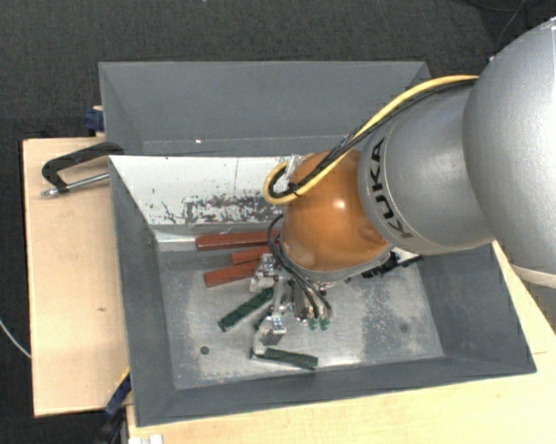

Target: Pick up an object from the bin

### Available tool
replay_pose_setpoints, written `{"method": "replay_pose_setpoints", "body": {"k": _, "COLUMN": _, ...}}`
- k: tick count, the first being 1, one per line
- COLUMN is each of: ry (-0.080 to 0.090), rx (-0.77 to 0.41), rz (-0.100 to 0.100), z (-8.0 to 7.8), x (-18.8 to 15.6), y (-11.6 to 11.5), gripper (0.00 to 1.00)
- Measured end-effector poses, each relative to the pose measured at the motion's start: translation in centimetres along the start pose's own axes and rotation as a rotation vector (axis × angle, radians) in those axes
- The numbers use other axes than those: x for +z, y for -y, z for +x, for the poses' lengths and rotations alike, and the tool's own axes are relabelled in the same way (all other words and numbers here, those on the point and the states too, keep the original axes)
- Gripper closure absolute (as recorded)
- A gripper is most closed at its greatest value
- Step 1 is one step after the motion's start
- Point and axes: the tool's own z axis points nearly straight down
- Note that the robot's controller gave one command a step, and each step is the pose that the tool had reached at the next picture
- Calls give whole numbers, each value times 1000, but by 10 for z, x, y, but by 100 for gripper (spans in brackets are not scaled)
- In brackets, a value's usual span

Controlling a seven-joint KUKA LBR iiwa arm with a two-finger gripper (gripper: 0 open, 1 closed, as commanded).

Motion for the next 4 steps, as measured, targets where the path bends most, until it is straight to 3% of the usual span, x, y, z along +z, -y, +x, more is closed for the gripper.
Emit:
{"method": "replay_pose_setpoints", "body": {"k": 1, "ry": -6, "rx": -60, "rz": 23, "z": -16, "x": -109, "y": 6, "gripper": 100}}
{"method": "replay_pose_setpoints", "body": {"k": 2, "ry": -6, "rx": -60, "rz": 23, "z": -15, "x": -109, "y": 6, "gripper": 100}}
{"method": "replay_pose_setpoints", "body": {"k": 3, "ry": -6, "rx": -82, "rz": 23, "z": -23, "x": -135, "y": -2, "gripper": 100}}
{"method": "replay_pose_setpoints", "body": {"k": 4, "ry": -10, "rx": -231, "rz": 23, "z": -5, "x": -179, "y": 1, "gripper": 100}}
